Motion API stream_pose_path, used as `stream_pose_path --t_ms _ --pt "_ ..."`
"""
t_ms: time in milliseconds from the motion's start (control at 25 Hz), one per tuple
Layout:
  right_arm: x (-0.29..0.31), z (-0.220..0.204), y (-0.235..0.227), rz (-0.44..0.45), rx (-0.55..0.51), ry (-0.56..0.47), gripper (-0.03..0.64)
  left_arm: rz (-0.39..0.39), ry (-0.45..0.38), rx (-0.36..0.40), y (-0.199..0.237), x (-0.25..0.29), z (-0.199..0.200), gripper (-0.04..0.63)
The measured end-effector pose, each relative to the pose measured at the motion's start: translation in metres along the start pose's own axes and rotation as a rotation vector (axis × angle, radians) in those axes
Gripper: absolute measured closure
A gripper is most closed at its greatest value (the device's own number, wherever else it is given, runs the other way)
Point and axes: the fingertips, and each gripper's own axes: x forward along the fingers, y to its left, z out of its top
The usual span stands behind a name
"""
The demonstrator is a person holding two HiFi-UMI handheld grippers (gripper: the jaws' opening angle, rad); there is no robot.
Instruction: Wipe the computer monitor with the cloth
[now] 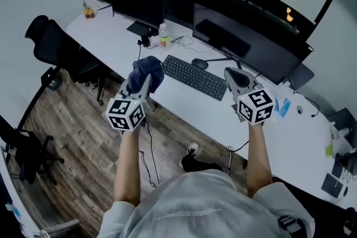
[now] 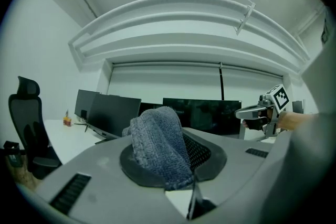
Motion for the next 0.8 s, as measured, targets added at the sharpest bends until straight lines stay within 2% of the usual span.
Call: stream_pose_path --t_ms 320,560,800 --pt "0.066 0.029 -0.080 -0.040 0.005 -0.046 0.615 -0.091 0.008 0.051 0.023 0.123 0.029 0.528" --pt "0.093 0.042 -0.110 -0.082 0.029 -0.048 0.615 -0.141 0.028 0.077 0.041 0.183 0.051 0.528" --pt "0.118 0.043 -0.125 -0.162 0.032 -0.026 0.617 -0.239 0.030 0.101 0.054 0.248 0.066 0.526"
